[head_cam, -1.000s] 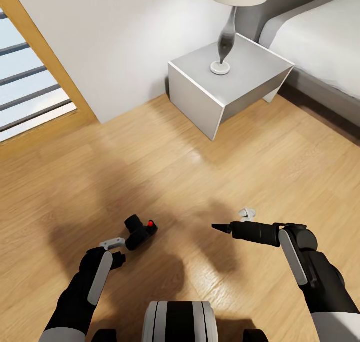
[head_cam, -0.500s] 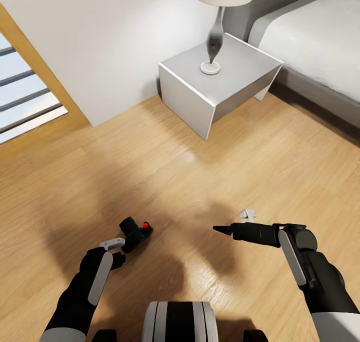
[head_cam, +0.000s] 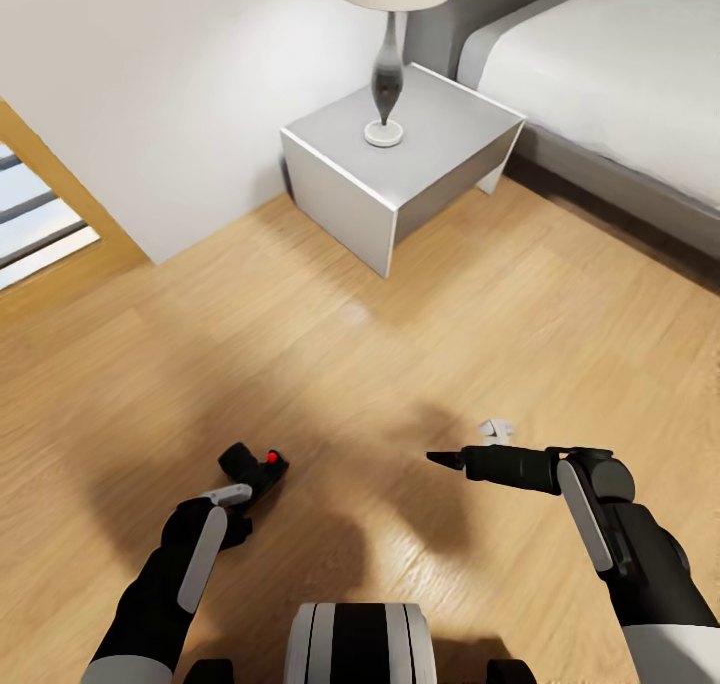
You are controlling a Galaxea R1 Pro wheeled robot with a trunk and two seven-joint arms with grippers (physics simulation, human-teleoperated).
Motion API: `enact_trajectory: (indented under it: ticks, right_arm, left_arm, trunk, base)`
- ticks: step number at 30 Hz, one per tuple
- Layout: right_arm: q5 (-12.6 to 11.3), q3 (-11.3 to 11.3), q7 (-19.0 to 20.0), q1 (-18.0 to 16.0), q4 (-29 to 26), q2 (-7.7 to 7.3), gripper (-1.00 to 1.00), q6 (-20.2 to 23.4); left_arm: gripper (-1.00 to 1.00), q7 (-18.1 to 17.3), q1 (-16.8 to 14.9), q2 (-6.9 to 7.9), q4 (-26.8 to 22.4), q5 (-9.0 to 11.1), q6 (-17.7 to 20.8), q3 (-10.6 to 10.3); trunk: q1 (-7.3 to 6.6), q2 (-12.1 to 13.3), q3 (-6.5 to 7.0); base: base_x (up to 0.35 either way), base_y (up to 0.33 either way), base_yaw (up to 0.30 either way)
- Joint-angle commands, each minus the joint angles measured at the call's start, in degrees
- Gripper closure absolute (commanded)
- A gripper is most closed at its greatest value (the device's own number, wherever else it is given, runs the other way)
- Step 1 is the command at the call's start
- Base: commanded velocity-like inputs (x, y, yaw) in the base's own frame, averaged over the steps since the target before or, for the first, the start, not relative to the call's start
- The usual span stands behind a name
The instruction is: Attach the digital camera to the camera tripod in the bedroom.
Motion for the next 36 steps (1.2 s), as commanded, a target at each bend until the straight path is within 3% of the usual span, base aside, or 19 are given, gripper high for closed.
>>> enact_trajectory:
  ticks: [1, 4, 6, 9, 13, 32, 36]
  right_arm:
    - [0.04, -0.05, 0.21, -0.04, -0.01, 0.01, -1.00, 0.31]
    - [0.04, -0.06, 0.17, -0.04, -0.01, 0.01, -1.00, 0.31]
    - [0.04, -0.07, 0.17, -0.04, -0.01, 0.01, -1.00, 0.31]
    - [0.04, -0.07, 0.19, -0.04, -0.01, 0.01, -1.00, 0.31]
    - [0.04, -0.07, 0.17, -0.04, 0.05, 0.01, -1.00, 0.31]
    - [-0.17, -0.15, -0.07, -0.04, 0.30, 0.05, -1.00, 0.31]
    - [-0.28, -0.16, -0.13, -0.04, 0.62, 0.06, -1.00, 0.31]
  left_arm:
    - [-1.00, 0.48, -0.01, -0.03, 0.06, 0.59, 0.16, 0.09]
    - [-1.00, 0.46, -0.01, -0.02, 0.66, 0.53, 0.29, 0.05]
    - [-1.00, 0.45, -0.01, 0.11, 1.08, 0.55, 0.34, -3.72]
    - [-1.00, 0.45, -0.01, 0.21, 1.18, 0.57, 0.35, -5.98]
    - [-1.00, 0.45, -0.01, 0.45, 1.26, 0.58, 0.35, -7.43]
    - [-1.00, 0.45, -0.01, 1.21, 1.28, 0.42, 0.34, -7.68]
    - [-1.00, 0.00, -0.01, 3.55, 2.51, 0.76, 0.04, -7.65]
  trunk:
    - [-0.01, -0.01, -0.03]
    - [-0.01, -0.01, -0.03]
    - [-0.01, -0.01, -0.03]
    - [-0.01, -0.01, -0.03]
    - [-0.01, -0.01, -0.03]
    - [-0.01, -0.01, -0.03]
    - [-0.01, -0.01, -0.03]
  base:
    - [0.000, 0.000, -0.205]
    - [0.000, 0.000, -0.101]
    - [0.000, 0.000, -0.014]
    - [0.000, 0.000, -0.016]
    - [0.000, 0.000, -0.144]
    - [0.000, 0.000, -0.037]
    - [0.000, 0.000, 0.000]
